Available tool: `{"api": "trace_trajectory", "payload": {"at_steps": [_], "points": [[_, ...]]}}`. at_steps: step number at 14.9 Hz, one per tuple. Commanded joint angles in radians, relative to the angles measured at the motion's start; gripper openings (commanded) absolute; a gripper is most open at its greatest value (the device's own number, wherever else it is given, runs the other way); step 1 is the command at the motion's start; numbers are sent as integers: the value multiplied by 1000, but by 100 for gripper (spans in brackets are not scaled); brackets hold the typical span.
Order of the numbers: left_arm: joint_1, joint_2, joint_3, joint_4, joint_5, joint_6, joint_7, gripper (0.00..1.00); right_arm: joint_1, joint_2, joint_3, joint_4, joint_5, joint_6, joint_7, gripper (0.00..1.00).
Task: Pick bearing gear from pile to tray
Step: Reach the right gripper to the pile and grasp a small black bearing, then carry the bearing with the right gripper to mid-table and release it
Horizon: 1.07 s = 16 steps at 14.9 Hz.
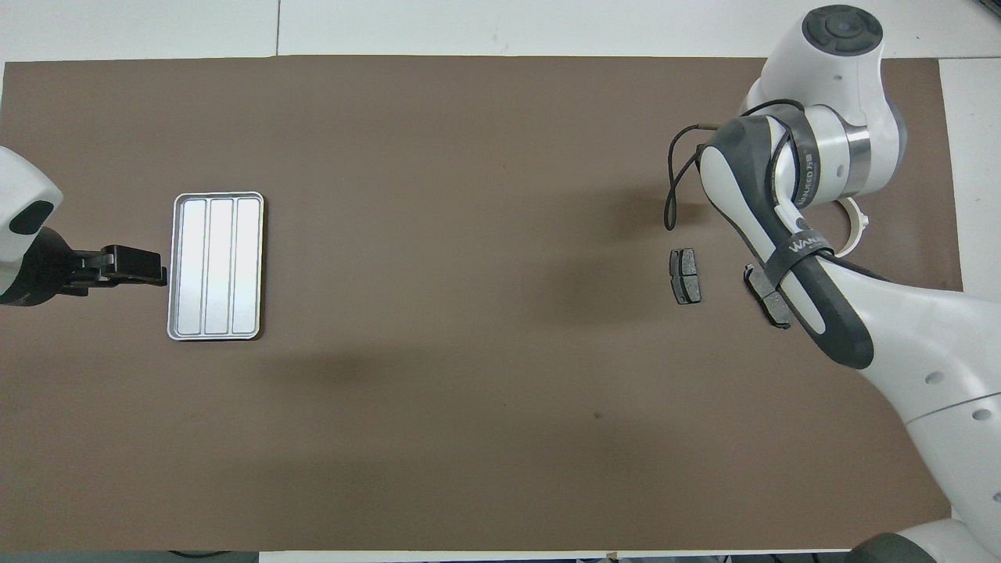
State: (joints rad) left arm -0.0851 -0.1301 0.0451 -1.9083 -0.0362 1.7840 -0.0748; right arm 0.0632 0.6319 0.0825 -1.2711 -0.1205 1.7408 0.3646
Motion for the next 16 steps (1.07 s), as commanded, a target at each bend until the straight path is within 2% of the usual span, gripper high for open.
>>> {"api": "trace_trajectory", "payload": {"at_steps": [1,4,6,9,13,16], "points": [[-10,-40,9,-48,-10,29,-5,100,65,-37,52,99,10,-163,113,0],[-10,-40,9,-46,-7,29,-5,100,203,-52,63,146,67,-211,426,0],[-10,-40,9,-46,-5,29,-5,100,291,-52,69,167,99,-175,660,0],[-10,-40,9,-46,-5,29,-5,100,387,-43,74,156,124,-83,867,0],[-10,-40,9,-48,-7,29,0,100,507,69,69,142,75,75,1054,0],[-4,-42,9,-54,-5,40,4,100,538,143,71,127,29,216,1116,0]]}}
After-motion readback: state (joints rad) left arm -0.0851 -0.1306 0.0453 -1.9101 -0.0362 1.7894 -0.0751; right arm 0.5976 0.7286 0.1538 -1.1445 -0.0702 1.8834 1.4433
